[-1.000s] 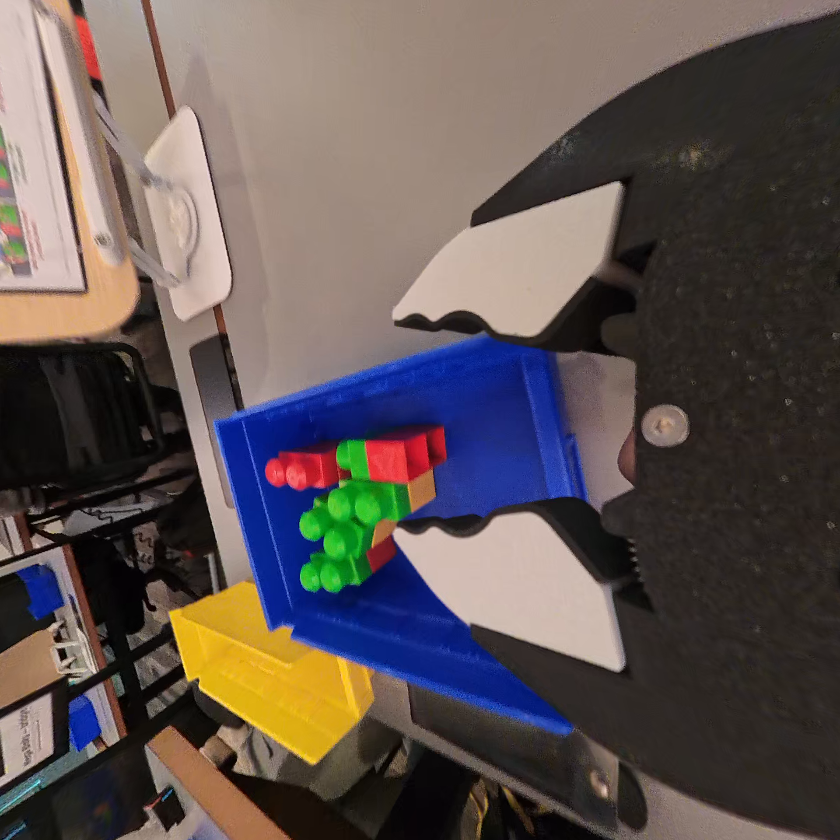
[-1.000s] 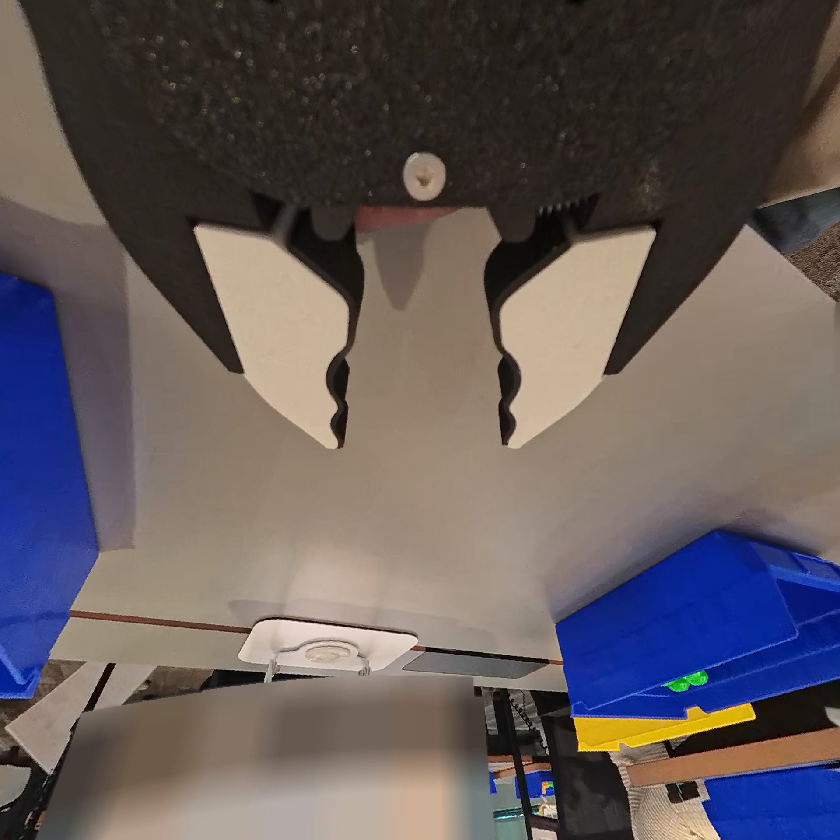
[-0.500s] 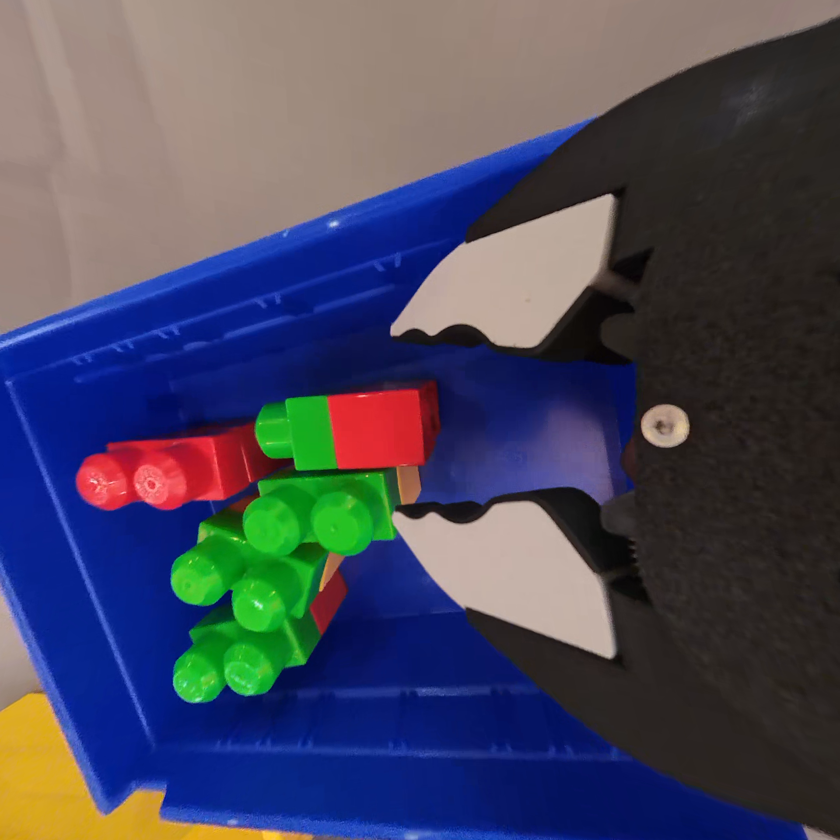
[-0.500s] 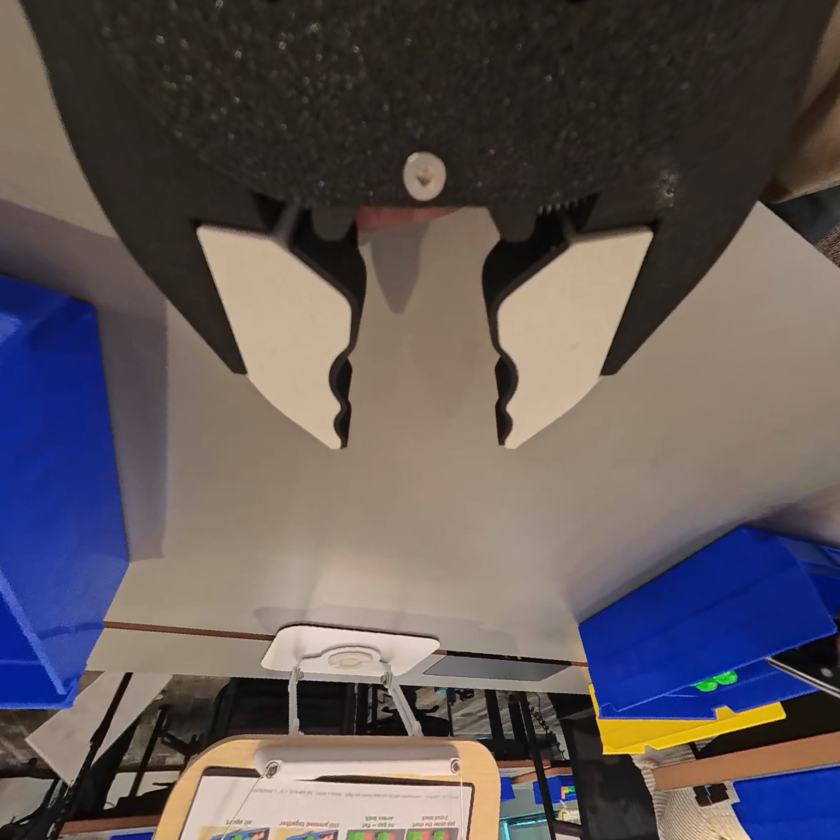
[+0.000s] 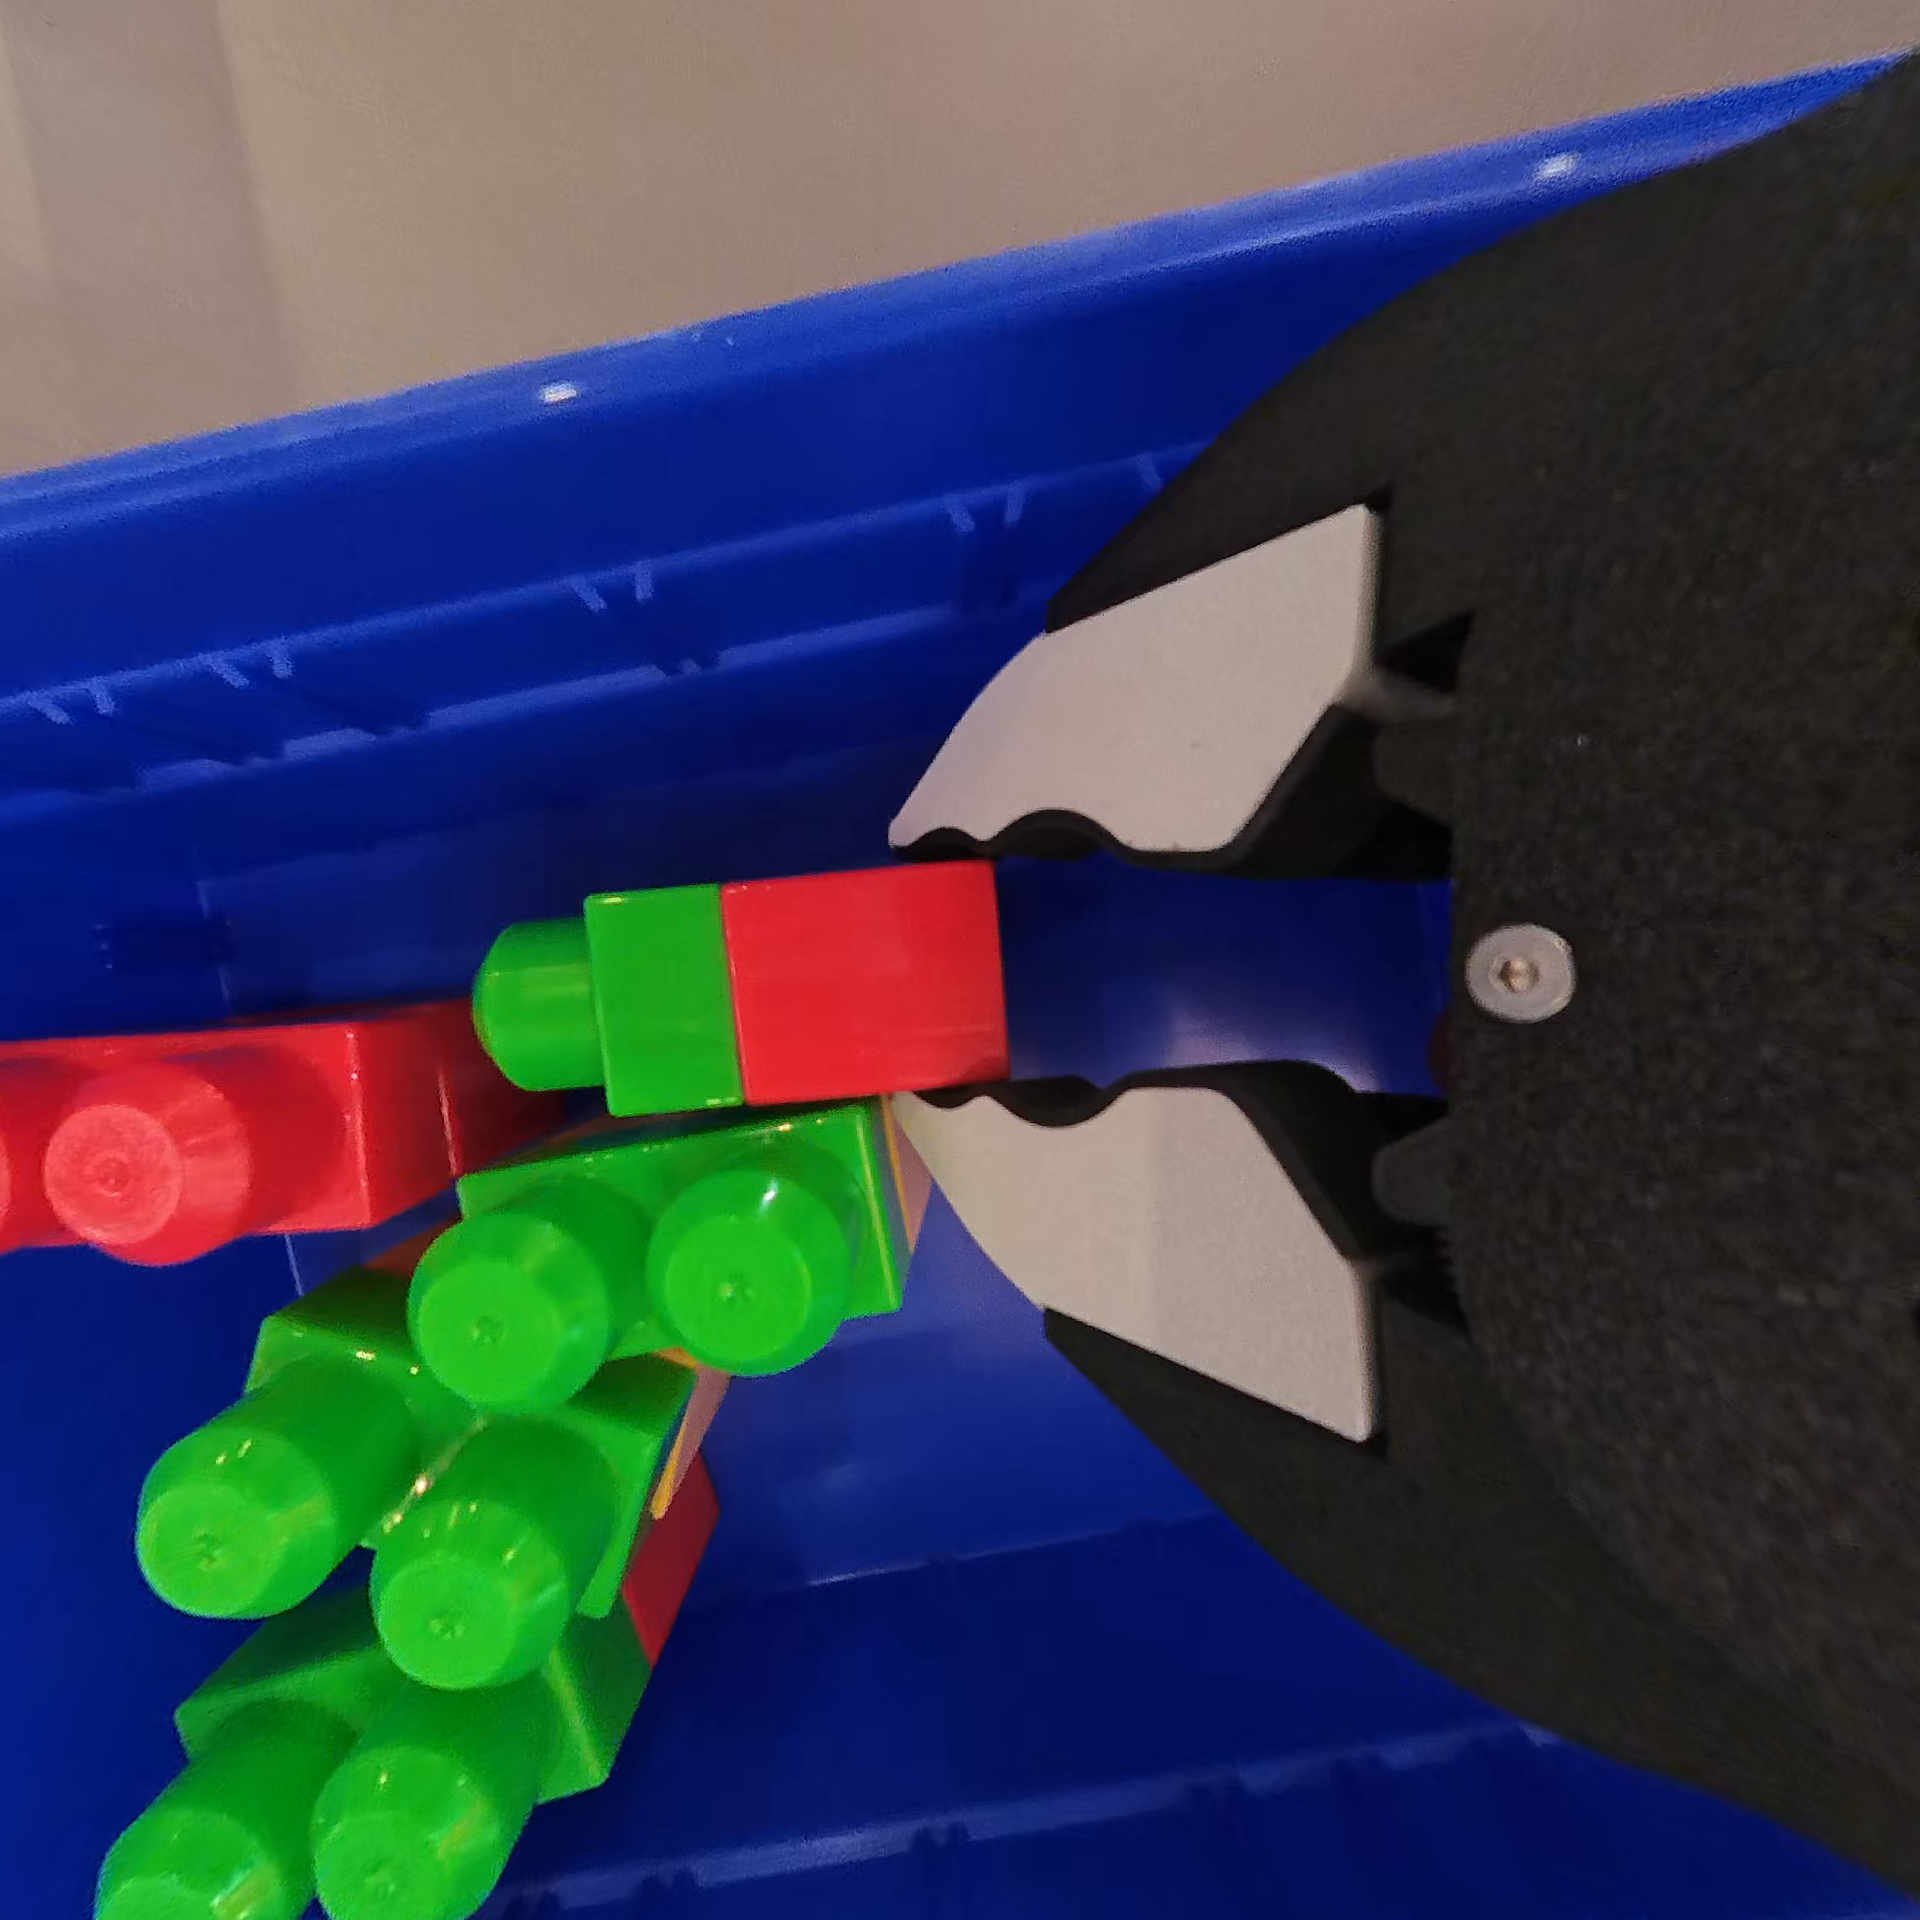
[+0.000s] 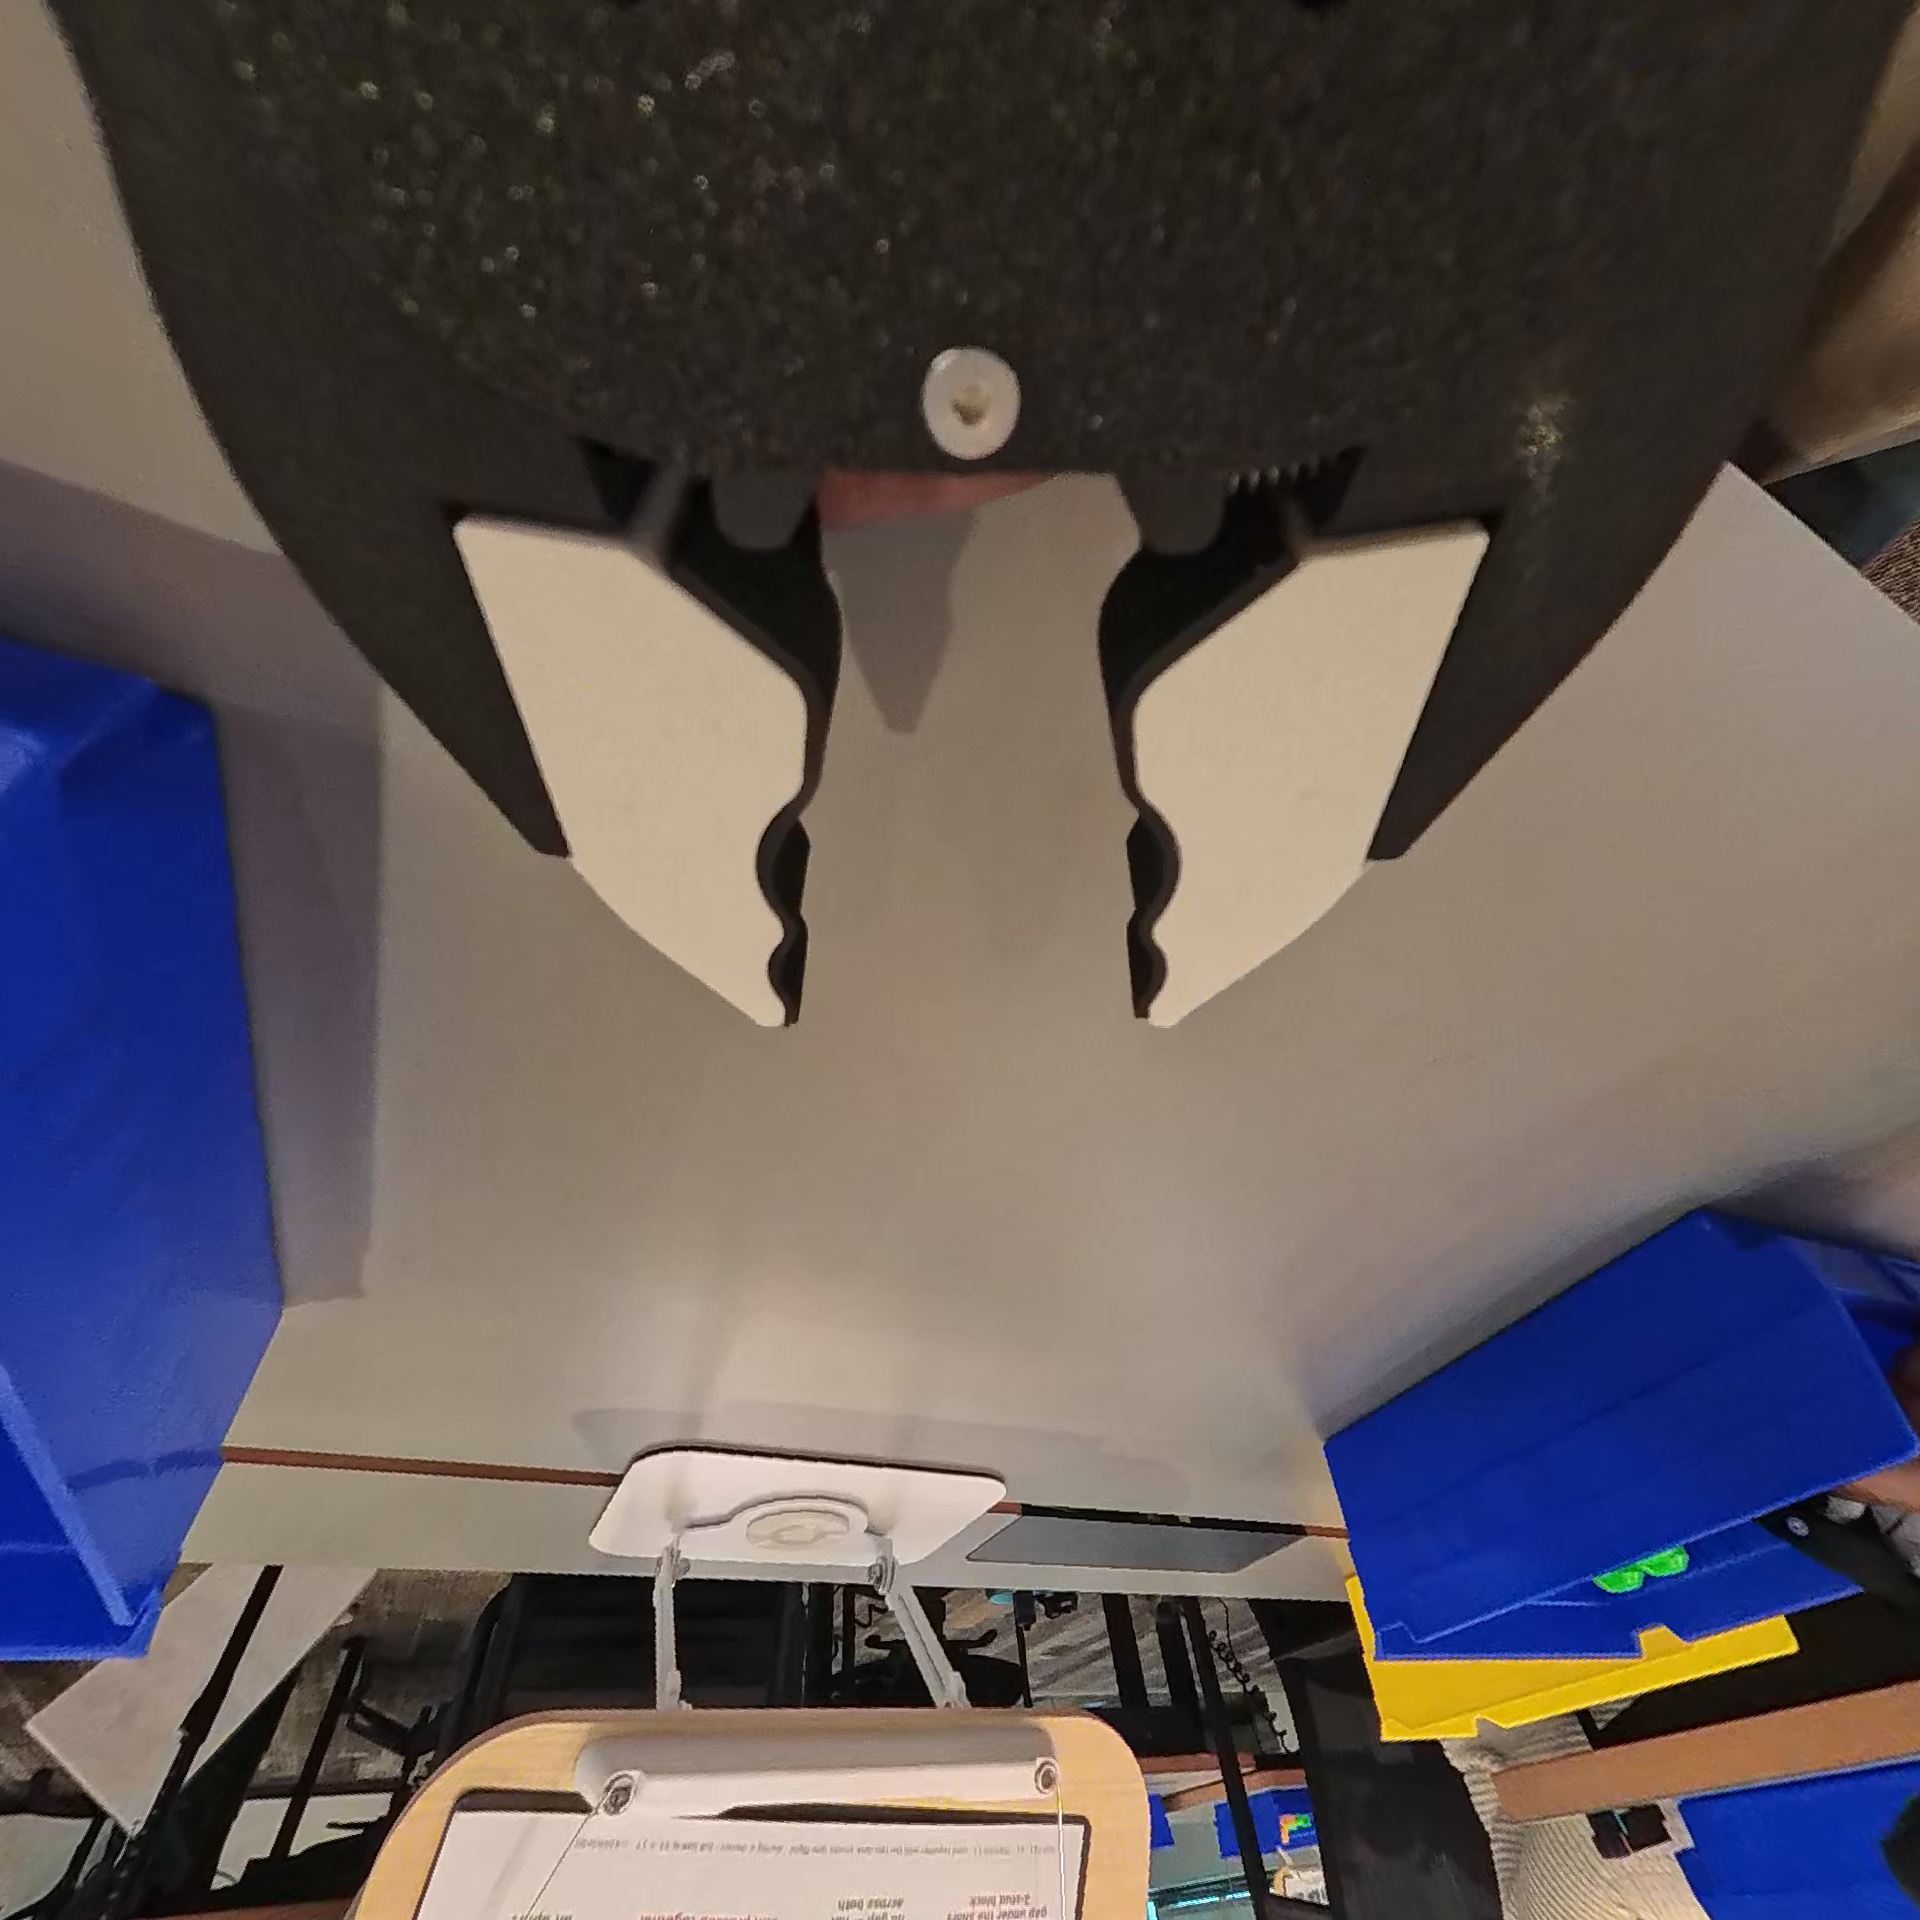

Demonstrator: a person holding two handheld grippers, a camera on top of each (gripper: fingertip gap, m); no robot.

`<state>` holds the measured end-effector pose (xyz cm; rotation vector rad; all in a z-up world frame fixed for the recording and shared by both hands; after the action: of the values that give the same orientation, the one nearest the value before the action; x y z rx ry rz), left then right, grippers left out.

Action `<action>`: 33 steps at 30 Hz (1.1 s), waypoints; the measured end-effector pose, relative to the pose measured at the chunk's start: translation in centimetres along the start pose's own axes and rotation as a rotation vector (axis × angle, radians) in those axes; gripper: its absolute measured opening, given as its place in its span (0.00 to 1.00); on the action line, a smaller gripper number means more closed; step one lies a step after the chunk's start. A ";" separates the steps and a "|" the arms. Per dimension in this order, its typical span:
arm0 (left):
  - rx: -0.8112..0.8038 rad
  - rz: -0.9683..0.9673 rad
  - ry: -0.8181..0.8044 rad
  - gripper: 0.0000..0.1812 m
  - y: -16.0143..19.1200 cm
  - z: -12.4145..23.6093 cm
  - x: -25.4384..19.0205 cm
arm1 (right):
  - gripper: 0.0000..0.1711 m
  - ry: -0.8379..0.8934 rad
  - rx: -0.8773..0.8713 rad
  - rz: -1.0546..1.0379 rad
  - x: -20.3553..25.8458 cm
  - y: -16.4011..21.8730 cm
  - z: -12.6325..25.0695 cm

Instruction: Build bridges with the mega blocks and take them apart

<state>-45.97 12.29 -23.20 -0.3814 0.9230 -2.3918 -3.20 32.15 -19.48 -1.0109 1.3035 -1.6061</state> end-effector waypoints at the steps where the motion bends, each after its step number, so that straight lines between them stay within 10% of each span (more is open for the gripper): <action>1: -0.002 -0.005 -0.003 0.21 0.0 0.0 0.0 | 0.35 0.001 0.001 0.001 0.0 0.0 0.0; 8: -0.126 -0.054 -0.034 0.20 -1.3 2.1 0.2 | 0.34 -0.002 -0.010 0.001 0.0 -0.4 0.1; 20: -0.747 -0.136 0.024 0.20 -7.2 16.6 -5.5 | 0.32 -0.034 -0.037 0.093 0.3 -2.5 -0.9; 33: -0.783 -0.265 0.185 0.20 2.8 15.1 -20.9 | 0.31 -0.136 -0.057 0.060 0.9 -2.6 -1.2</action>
<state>-21.27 14.66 -15.54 -0.5993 1.9993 -2.2155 -4.93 32.03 -16.97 -1.0862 1.2814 -1.4369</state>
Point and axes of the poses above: each gripper's, where its closed fingertips meet, z back along the fingers, y out of its underside, x = y × z across the jaws, the point moved 1 cm from there along z, back along the fingers, and after that the axes turned 9 degrees about -x, right-handed, at the moved point
